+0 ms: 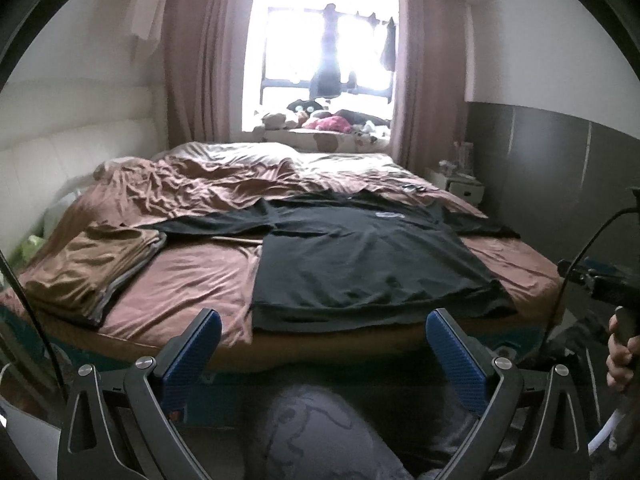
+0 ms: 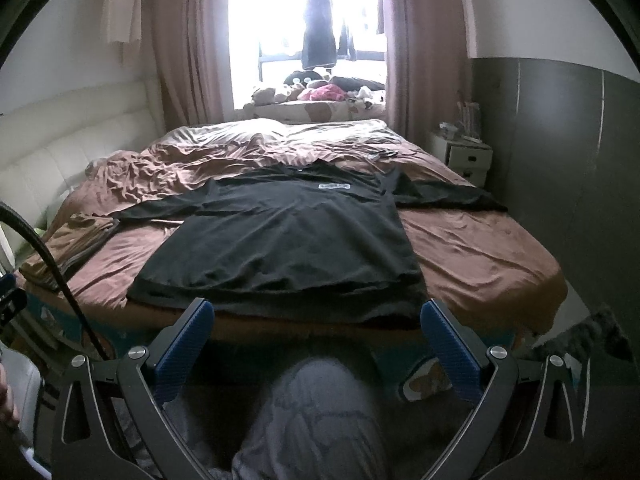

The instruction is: Fold small clothes

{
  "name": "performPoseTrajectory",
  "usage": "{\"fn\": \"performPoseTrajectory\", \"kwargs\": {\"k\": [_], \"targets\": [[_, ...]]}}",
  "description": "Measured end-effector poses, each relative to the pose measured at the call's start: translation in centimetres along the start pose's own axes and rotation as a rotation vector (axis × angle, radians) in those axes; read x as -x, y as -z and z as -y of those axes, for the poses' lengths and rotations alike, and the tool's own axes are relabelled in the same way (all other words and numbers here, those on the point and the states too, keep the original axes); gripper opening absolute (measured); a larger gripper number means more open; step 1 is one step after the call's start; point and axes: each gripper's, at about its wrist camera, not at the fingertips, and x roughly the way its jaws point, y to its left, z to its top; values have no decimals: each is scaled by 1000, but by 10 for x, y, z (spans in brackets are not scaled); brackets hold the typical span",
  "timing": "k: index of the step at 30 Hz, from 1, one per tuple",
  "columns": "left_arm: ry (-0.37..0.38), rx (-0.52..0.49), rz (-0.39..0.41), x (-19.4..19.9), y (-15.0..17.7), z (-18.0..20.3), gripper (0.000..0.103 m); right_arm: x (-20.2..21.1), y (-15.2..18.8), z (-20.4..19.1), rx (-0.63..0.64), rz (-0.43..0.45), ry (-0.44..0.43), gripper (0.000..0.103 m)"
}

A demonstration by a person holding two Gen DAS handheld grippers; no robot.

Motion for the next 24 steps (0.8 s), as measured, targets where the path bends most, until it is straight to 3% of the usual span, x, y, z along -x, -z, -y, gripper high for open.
{"fn": "performPoseTrajectory", "kwargs": {"k": [17,24], "targets": [[-146,63,-127,-66,-28,-61,103,-109,-38,-5,-25,-78,-24,103],[-193,83,-125,-79,-57,-91,103,-143,-66,-6,-58,-92,-19,103]]}}
